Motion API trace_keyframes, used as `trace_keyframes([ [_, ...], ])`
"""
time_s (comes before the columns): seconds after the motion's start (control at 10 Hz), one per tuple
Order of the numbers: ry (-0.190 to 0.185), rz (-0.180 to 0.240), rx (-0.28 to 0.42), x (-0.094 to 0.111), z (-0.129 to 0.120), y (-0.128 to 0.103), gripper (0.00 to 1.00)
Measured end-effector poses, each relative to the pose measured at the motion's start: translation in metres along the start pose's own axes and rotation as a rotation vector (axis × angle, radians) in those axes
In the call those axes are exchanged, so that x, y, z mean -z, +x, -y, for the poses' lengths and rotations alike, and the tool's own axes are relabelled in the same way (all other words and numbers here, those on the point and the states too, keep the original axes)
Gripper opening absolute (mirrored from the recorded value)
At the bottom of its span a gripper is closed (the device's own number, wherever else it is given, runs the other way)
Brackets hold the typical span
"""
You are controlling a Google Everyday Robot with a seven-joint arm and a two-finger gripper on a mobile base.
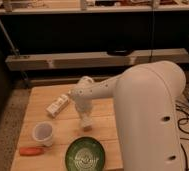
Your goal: Place the white sponge in the ceramic bowl
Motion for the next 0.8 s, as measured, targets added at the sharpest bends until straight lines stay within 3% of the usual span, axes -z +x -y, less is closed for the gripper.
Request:
trace_keyframes([
  [0.8,-0.023,-0.002,0.035,0.041,0.028,-0.047,0.28],
])
